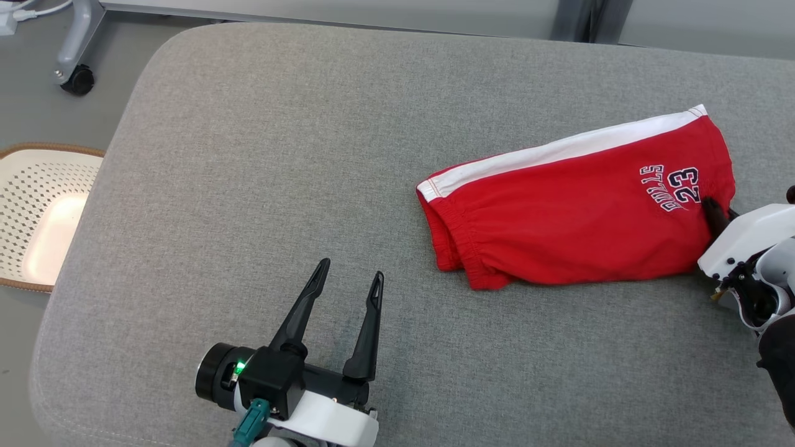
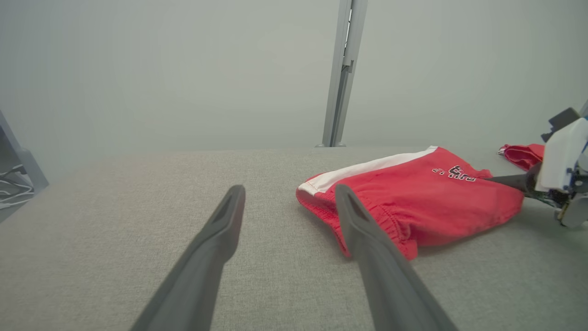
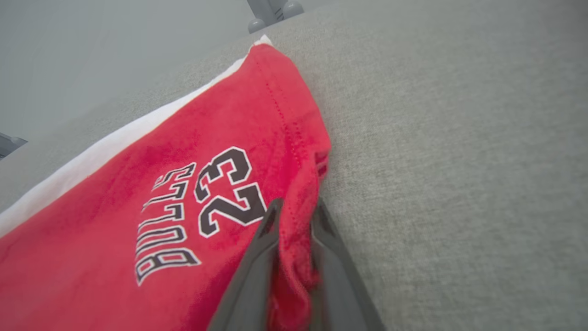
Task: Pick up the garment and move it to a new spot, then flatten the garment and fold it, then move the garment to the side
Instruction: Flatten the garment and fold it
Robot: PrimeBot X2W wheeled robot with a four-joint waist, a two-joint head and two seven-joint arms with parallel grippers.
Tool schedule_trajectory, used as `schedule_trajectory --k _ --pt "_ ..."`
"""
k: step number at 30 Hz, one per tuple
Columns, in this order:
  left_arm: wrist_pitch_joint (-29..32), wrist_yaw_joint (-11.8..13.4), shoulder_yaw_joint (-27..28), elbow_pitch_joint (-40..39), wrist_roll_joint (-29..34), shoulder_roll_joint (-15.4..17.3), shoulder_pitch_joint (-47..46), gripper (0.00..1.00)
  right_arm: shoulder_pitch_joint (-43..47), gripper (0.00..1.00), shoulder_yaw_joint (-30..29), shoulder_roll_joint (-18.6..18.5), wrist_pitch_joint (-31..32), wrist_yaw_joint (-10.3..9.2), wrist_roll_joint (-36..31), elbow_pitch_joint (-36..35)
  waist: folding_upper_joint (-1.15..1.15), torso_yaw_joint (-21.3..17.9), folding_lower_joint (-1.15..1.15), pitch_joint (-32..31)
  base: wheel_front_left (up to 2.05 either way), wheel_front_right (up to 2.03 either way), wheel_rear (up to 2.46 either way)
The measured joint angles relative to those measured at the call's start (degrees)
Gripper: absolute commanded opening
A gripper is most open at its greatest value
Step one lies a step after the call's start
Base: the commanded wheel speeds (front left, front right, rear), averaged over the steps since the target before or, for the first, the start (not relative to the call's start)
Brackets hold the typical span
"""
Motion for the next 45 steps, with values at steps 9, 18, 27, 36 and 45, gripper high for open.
schedule_trajectory --k 9,18,27,36,45 --pt "0.00 -0.26 -0.21 0.49 0.02 -0.05 -0.33 1.00 -0.42 0.00 1.20 -0.81 -3.86 0.00 0.97 2.05 0.00 0.20 0.00 -0.61 0.00 0.00 0.00" --pt "0.00 -0.33 0.00 0.49 0.31 -0.08 0.09 1.00 3.11 0.00 2.65 -1.56 -7.58 0.00 4.02 -1.11 0.00 -1.62 0.00 -2.31 0.00 0.00 0.00" --pt "0.00 -0.74 0.70 0.44 0.75 -0.11 1.18 1.00 9.94 0.00 4.59 -3.39 -9.49 0.00 8.05 -5.10 0.00 -5.72 0.00 -4.35 0.00 0.00 0.00" --pt "0.00 -1.01 1.46 0.33 1.14 -0.11 1.46 1.00 12.75 0.00 6.54 -4.72 -10.87 0.00 10.35 -8.27 0.00 -10.47 0.00 -5.72 0.00 0.00 0.00" --pt "0.00 -1.18 1.10 0.86 0.99 -0.13 1.41 1.00 12.52 0.00 9.56 -4.70 -12.45 0.00 10.69 -13.79 0.00 -11.20 0.00 -7.15 0.00 0.00 0.00"
